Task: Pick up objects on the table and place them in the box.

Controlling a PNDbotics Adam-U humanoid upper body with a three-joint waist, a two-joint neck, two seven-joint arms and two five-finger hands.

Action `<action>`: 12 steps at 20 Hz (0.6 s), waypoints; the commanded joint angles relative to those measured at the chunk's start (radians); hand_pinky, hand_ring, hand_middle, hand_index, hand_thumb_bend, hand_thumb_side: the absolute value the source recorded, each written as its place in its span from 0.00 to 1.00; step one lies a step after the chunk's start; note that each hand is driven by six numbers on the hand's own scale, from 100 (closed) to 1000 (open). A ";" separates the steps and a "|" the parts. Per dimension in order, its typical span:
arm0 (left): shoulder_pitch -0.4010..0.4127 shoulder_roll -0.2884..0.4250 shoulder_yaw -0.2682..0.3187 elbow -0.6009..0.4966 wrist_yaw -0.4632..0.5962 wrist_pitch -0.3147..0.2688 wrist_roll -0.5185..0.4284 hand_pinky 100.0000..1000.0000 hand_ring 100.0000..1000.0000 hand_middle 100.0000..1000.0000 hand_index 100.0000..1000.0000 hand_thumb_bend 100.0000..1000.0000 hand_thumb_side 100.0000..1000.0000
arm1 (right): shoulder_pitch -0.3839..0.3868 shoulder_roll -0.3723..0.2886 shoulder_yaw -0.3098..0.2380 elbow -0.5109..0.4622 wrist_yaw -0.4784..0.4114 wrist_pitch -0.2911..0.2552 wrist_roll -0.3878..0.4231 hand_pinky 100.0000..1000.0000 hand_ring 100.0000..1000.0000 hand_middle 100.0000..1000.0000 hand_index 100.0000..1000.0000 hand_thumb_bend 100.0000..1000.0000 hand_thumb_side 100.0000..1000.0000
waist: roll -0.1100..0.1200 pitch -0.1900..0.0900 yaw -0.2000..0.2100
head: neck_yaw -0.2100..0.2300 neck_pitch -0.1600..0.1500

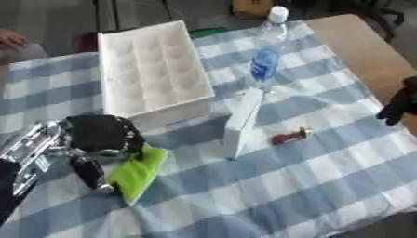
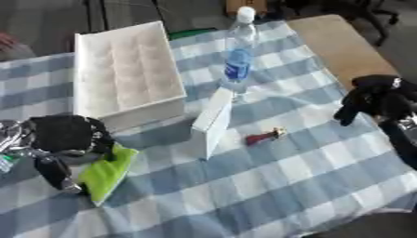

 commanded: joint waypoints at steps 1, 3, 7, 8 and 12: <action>-0.004 0.020 0.016 0.011 -0.005 -0.170 -0.165 0.66 0.57 0.46 0.56 0.02 0.22 | -0.009 -0.010 -0.005 -0.023 -0.007 -0.001 0.003 0.54 0.44 0.55 0.79 0.00 0.65 | -0.006 -0.011 0.002 | -0.004 0.001; -0.001 0.026 0.018 0.010 0.007 -0.170 -0.174 0.65 0.55 0.44 0.54 0.00 0.22 | -0.009 -0.011 -0.006 -0.023 -0.007 -0.002 0.002 0.54 0.44 0.55 0.79 0.00 0.66 | -0.007 -0.011 0.004 | -0.004 0.000; 0.006 0.045 0.020 -0.012 0.054 -0.170 -0.219 0.62 0.49 0.40 0.50 0.00 0.23 | -0.007 -0.010 -0.007 -0.023 -0.006 -0.002 0.002 0.54 0.44 0.55 0.79 0.00 0.66 | -0.008 -0.011 0.006 | -0.006 0.001; 0.009 0.052 0.022 -0.026 0.075 -0.170 -0.236 0.62 0.49 0.41 0.50 0.00 0.23 | -0.007 -0.010 -0.008 -0.023 -0.005 -0.002 0.001 0.54 0.44 0.55 0.79 0.00 0.66 | -0.008 -0.011 0.007 | -0.008 0.002; 0.023 0.093 0.033 -0.112 0.202 -0.170 -0.330 0.62 0.51 0.44 0.54 0.00 0.22 | -0.005 -0.010 -0.010 -0.023 -0.002 -0.003 0.000 0.54 0.44 0.55 0.79 0.00 0.66 | -0.008 -0.011 0.010 | -0.012 0.002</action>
